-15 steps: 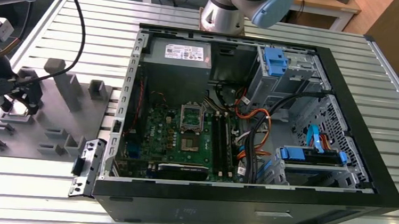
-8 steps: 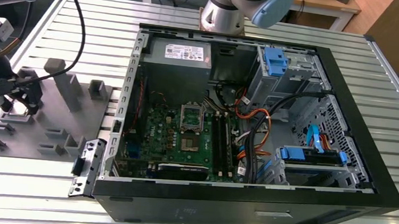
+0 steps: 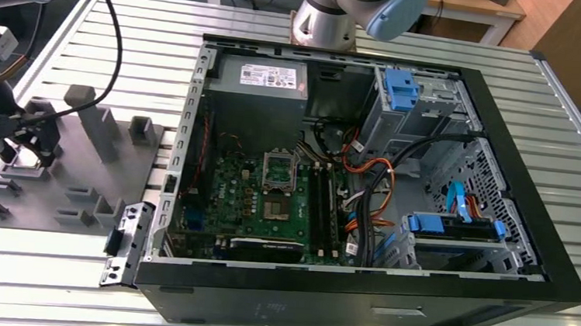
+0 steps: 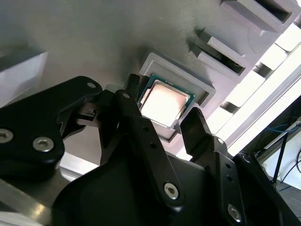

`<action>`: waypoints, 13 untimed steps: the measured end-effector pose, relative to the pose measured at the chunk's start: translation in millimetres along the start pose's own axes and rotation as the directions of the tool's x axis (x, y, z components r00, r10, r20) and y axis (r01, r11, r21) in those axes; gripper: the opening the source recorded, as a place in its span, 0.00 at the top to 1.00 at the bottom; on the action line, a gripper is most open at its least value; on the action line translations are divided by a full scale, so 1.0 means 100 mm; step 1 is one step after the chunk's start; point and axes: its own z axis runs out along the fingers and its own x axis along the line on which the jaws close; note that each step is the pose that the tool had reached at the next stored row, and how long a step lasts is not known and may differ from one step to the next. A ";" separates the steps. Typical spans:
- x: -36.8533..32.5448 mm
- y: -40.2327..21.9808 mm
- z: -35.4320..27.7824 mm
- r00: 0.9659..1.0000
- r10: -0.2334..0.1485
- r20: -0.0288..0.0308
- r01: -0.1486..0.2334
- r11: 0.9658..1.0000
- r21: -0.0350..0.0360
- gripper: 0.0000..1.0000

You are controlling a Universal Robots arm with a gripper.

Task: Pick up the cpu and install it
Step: 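Pick up the cpu and move it towards the insertion slot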

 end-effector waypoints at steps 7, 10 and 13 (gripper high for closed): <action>0.000 0.000 0.002 1.000 0.000 -0.010 0.000 1.000 0.000 0.38; 0.000 0.000 0.001 1.000 0.000 -0.011 0.000 1.000 0.000 0.38; 0.000 0.000 0.001 1.000 0.000 -0.011 0.000 1.000 0.000 0.38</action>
